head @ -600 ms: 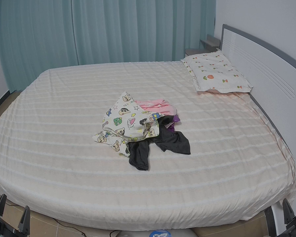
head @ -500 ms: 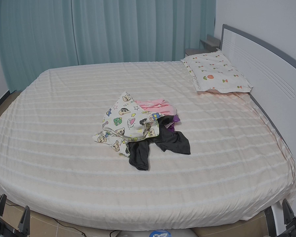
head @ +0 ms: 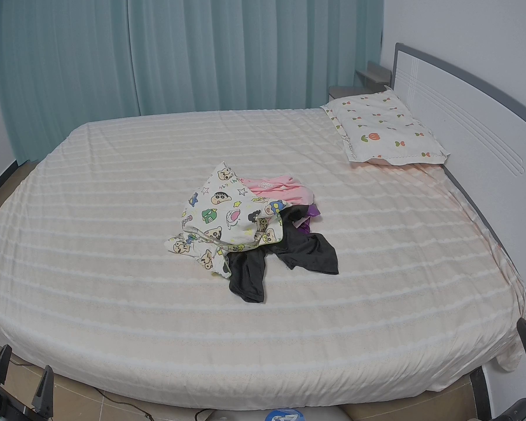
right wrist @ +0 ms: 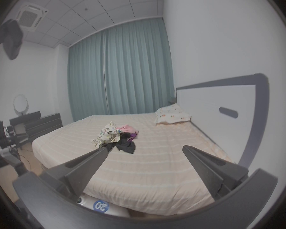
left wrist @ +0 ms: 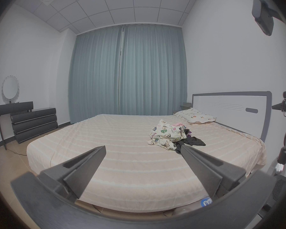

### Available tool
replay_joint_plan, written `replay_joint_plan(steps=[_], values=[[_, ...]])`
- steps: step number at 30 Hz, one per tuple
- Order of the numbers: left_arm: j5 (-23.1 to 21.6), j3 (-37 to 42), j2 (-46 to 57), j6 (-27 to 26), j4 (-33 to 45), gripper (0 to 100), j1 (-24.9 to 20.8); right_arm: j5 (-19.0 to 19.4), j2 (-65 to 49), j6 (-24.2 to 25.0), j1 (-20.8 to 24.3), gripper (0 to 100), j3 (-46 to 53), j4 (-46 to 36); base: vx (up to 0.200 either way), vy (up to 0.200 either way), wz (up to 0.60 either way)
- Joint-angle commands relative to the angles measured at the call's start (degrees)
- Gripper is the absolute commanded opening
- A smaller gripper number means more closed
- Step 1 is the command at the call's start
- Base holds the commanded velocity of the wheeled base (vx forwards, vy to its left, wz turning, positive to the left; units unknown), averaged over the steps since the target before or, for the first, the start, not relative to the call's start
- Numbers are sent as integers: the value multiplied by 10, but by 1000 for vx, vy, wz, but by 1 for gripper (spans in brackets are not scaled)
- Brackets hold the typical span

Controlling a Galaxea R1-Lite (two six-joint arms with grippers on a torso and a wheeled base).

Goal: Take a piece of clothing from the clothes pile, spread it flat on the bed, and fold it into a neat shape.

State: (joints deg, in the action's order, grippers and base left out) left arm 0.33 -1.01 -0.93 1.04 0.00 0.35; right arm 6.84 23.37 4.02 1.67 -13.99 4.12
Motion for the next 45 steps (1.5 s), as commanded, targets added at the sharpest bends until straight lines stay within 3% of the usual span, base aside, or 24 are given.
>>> replay_joint_plan(steps=[1,5,10,12,13,14,24,37,45], values=[[0,9,3,0,0,100,0,52,483,96,48,100,-60,176,0,0,0],[0,9,3,1,0,100,0,49,636,129,63,100,-90,261,0,0,0],[0,9,3,1,0,100,0,21,781,187,95,100,-169,295,0,0,0],[0,9,3,1,0,100,0,20,785,188,96,100,-170,296,0,0,0],[0,9,3,1,0,100,1,-24,865,227,117,100,-228,320,0,0,0],[0,9,3,1,0,100,0,-36,888,239,122,100,-247,329,0,0,0],[0,9,3,1,0,100,1,-109,1053,311,185,100,-414,342,0,0,0],[-1,9,3,-5,-1,100,0,-125,1209,316,201,100,-591,335,0,0,0],[0,9,3,-8,0,100,0,-125,1243,312,198,100,-636,325,0,0,0]])
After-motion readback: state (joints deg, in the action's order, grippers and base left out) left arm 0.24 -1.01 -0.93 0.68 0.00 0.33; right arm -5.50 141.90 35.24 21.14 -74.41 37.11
